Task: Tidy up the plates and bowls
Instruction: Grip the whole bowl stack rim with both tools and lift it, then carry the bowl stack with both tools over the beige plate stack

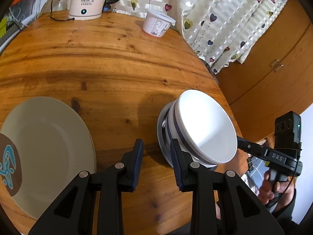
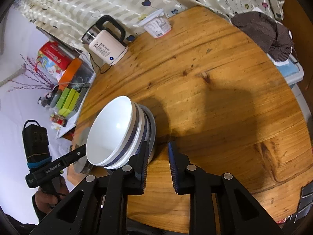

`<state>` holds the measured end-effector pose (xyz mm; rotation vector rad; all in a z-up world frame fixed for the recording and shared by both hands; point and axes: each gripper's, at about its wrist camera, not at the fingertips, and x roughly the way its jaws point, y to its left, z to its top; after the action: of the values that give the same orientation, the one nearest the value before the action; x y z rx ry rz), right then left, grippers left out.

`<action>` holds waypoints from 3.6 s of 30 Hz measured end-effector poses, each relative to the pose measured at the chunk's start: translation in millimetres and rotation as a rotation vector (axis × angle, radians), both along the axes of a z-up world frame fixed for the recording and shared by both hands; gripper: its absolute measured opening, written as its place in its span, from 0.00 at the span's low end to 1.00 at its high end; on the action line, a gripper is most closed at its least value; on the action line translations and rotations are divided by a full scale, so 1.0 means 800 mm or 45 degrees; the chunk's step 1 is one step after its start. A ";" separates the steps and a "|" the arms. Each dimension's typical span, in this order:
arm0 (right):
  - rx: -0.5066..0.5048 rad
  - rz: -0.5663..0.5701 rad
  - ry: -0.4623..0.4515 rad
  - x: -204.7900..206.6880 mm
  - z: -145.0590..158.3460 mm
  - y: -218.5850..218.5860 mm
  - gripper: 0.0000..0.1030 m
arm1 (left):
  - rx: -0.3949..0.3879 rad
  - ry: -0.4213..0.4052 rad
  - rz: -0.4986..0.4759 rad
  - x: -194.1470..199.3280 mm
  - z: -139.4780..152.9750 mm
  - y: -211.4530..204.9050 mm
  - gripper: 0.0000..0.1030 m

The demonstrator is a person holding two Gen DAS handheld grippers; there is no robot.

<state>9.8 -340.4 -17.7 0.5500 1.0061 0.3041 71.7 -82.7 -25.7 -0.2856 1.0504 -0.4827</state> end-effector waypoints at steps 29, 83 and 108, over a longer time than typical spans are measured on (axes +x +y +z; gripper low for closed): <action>0.188 0.108 0.058 0.020 -0.026 0.000 0.07 | -0.182 0.121 -0.100 0.017 -0.027 0.009 0.14; 0.148 0.117 0.034 0.021 -0.016 0.008 0.06 | -0.279 0.120 -0.133 0.019 -0.022 0.020 0.08; 0.120 0.234 -0.009 0.042 0.020 0.071 0.06 | -0.278 0.027 -0.033 -0.003 0.015 0.080 0.08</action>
<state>43.2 -283.5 -2.0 0.5419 1.0413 0.5183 69.2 -19.0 -13.9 -0.4719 1.0239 -0.6202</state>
